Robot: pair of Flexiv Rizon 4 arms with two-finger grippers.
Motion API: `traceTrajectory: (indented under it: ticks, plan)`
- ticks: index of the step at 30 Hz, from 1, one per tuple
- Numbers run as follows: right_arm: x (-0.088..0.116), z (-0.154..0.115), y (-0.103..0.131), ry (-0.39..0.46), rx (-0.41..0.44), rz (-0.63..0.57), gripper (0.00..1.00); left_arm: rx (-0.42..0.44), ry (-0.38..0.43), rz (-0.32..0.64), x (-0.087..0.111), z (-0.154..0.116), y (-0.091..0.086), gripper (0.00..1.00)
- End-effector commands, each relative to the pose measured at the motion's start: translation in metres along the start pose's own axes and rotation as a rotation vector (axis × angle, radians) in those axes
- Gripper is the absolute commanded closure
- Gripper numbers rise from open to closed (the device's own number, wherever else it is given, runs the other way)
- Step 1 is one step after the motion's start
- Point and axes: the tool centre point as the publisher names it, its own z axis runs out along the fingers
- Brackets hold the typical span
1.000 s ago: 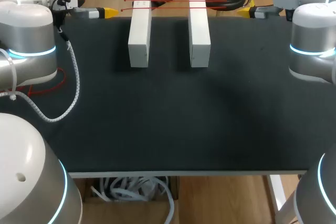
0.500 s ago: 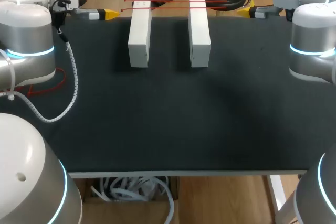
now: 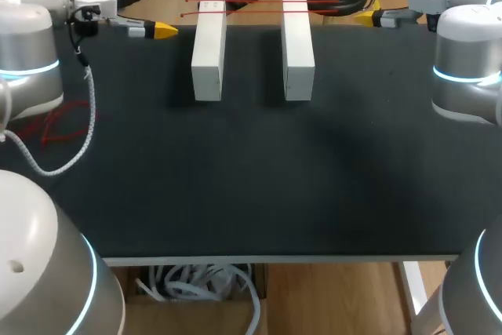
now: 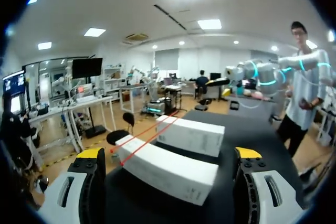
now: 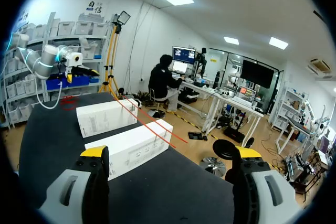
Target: Grab the tape and strap the tape.
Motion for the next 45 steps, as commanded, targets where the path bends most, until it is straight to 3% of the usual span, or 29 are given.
traceTrajectory:
  ticks: [1, 19, 21, 27, 39, 45]
  plan:
    - [0.0, -0.001, -0.001, 0.001, -0.003, 0.0, 0.0, 0.053, 0.142, 0.042, -0.014, 0.017, 0.01, 0.0]
    - [0.0, -0.001, -0.001, 0.001, -0.003, 0.0, 0.0, 0.088, 0.244, 0.052, -0.042, 0.055, 0.033, 0.0]
    - [0.0, -0.001, -0.001, 0.001, -0.003, 0.0, 0.0, 0.091, 0.254, 0.054, -0.045, 0.059, 0.033, 0.17]
    - [0.0, -0.001, -0.001, 0.001, -0.003, 0.0, 0.0, 0.087, 0.271, 0.056, -0.052, 0.068, 0.037, 0.4]
    - [0.0, -0.001, -0.001, 0.001, -0.003, 0.0, 0.0, 0.068, 0.298, 0.045, -0.068, 0.082, 0.057, 0.53]
    - [0.0, -0.001, -0.001, 0.001, -0.003, 0.0, 0.0, 0.068, 0.295, 0.047, -0.08, 0.085, 0.063, 0.51]
